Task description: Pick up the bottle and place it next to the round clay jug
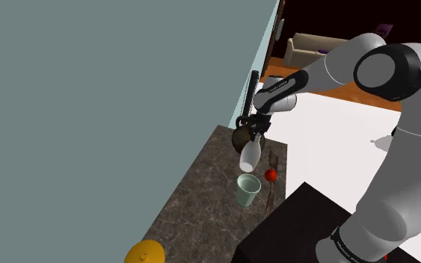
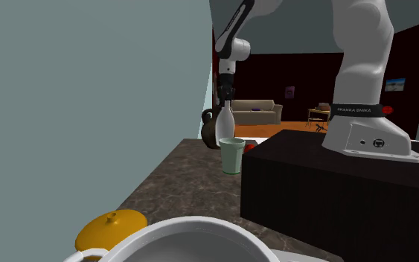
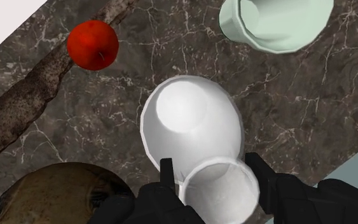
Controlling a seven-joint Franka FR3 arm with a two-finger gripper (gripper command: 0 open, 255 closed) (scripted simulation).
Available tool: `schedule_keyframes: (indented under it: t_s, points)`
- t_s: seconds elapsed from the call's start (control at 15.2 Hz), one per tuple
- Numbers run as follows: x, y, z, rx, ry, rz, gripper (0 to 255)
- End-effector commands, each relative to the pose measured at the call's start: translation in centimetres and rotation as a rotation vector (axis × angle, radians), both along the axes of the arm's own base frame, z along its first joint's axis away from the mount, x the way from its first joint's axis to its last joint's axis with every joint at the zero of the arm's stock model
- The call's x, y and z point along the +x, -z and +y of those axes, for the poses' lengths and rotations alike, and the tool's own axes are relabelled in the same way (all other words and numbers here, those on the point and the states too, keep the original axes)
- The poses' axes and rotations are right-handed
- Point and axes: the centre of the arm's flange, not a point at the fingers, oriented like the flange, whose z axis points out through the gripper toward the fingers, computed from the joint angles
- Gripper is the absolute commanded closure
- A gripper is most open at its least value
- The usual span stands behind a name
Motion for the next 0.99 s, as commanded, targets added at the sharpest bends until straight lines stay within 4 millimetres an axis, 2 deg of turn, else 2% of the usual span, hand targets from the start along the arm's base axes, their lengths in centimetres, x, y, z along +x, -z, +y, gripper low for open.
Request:
schedule_keyframes:
  t_s: [0.0,0.73,0.92]
  points:
    - [0.1,1.1,0.0,0.000,0.000,-0.001,255]
    - [0.1,6.9,0.0,0.000,0.000,-0.001,255]
    - [0.1,7.0,0.0,0.000,0.000,-0.001,255]
